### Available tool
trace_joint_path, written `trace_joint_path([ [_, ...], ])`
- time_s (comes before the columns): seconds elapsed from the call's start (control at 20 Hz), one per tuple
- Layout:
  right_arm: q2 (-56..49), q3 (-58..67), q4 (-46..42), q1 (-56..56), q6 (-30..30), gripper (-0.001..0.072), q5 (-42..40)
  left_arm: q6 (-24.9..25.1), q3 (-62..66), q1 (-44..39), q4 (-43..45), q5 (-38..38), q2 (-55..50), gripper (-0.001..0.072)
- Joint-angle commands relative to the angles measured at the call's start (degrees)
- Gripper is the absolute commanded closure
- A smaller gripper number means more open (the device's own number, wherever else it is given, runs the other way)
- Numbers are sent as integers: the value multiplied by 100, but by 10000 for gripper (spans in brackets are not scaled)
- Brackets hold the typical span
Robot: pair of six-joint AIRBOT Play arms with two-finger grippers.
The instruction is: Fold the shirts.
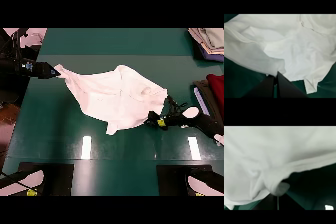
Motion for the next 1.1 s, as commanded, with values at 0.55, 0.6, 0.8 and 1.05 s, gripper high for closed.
trace_joint_path([
  [0.55,2288,3912,-734,-2094,-400,698,-39,-774,3348,0,-2083,417,7,682],
  [0.6,2286,4400,-734,-2280,-527,698,-15,-774,3786,0,-2111,470,7,682],
  [0.8,2284,6085,-737,-2885,-918,698,177,-748,4393,0,-2092,1145,496,682],
  [1.05,2282,7372,-739,-3499,-1176,698,861,-748,4393,0,-1912,1832,1394,682],
])
